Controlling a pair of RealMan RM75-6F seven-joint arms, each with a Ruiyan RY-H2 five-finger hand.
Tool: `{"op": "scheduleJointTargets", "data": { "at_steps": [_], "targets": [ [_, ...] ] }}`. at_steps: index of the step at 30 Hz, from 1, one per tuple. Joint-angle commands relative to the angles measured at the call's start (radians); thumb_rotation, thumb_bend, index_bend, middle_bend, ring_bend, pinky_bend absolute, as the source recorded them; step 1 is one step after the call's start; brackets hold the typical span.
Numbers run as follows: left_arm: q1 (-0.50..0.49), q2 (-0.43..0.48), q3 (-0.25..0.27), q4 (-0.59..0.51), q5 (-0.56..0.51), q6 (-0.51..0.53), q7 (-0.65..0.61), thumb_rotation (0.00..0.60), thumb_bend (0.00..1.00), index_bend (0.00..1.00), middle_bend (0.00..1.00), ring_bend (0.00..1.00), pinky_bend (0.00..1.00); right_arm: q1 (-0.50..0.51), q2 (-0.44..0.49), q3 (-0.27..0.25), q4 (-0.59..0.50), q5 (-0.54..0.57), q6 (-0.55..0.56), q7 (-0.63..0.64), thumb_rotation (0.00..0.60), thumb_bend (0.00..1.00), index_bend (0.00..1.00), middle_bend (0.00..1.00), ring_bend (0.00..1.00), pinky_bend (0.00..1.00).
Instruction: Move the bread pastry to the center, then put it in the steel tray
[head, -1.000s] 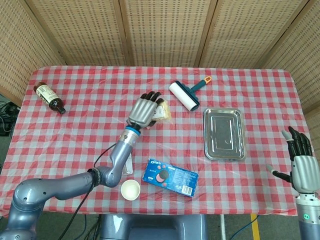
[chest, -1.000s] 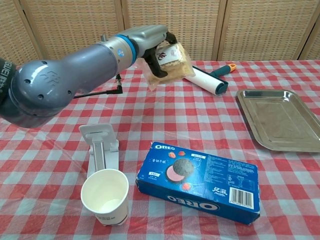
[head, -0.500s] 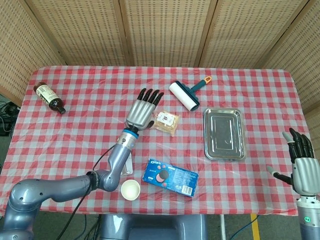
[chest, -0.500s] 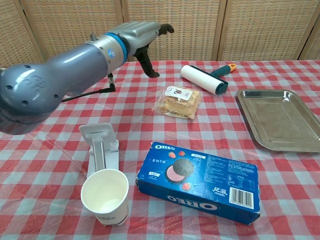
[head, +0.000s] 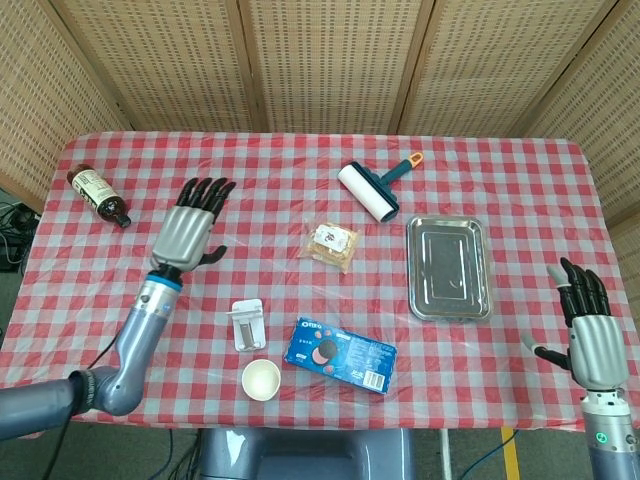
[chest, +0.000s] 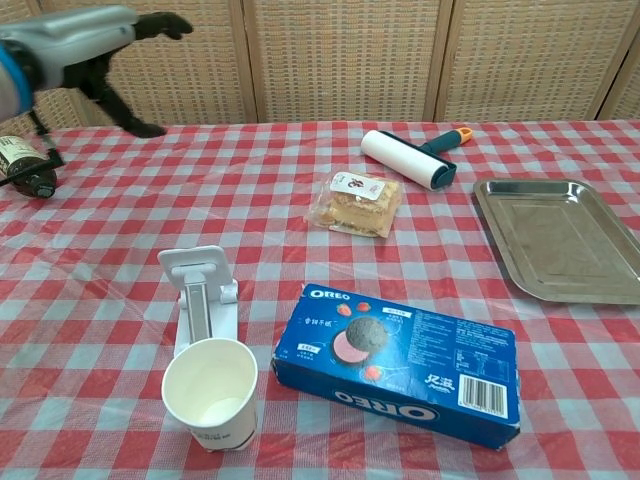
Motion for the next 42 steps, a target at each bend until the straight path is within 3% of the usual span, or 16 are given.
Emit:
{"op": "scheduleJointTargets", "data": {
  "at_steps": [1, 8, 15, 20, 27, 34, 42],
  "targets": [
    [0.100, 0.105, 0.091, -0.102, 0.068, 0.062, -0.044, 0.600, 0.24, 0.00, 0.00, 0.00, 0.00, 0.001, -0.002, 0.000, -0.002, 0.001, -0.002, -0.007, 0.600, 0.08, 0.05, 0.00, 0.00, 0.00],
    [0.285, 0.183, 0.244, -0.154, 0.252, 0.196, -0.178, 0.600, 0.24, 0.00, 0.00, 0.00, 0.00, 0.011, -0.017, -0.003, -0.006, -0.006, -0.013, -0.041, 0.600, 0.08, 0.05, 0.00, 0.00, 0.00],
    [0.413, 0.133, 0.303, -0.064, 0.344, 0.320, -0.223, 0.600, 0.24, 0.00, 0.00, 0.00, 0.00, 0.022, -0.026, 0.011, -0.017, 0.005, -0.019, -0.056, 0.600, 0.08, 0.05, 0.00, 0.00, 0.00],
    [0.453, 0.117, 0.302, -0.024, 0.350, 0.325, -0.288, 0.600, 0.24, 0.00, 0.00, 0.00, 0.00, 0.077, -0.003, 0.048, -0.089, 0.013, -0.078, -0.095, 0.600, 0.08, 0.05, 0.00, 0.00, 0.00],
    [0.475, 0.149, 0.268, -0.006, 0.358, 0.314, -0.377, 0.600, 0.24, 0.00, 0.00, 0.00, 0.00, 0.256, 0.031, 0.141, -0.293, 0.099, -0.318, -0.280, 0.600, 0.08, 0.05, 0.00, 0.00, 0.00],
    [0.481, 0.161, 0.255, 0.000, 0.361, 0.283, -0.414, 0.600, 0.24, 0.00, 0.00, 0.00, 0.00, 0.439, -0.015, 0.237, -0.354, 0.292, -0.537, -0.452, 0.600, 0.08, 0.01, 0.00, 0.00, 0.00],
    [0.480, 0.159, 0.235, 0.021, 0.368, 0.248, -0.445, 0.600, 0.24, 0.00, 0.00, 0.00, 0.00, 0.657, -0.090, 0.327, -0.288, 0.644, -0.734, -0.602, 0.600, 0.05, 0.00, 0.00, 0.00, 0.00]
  ]
}}
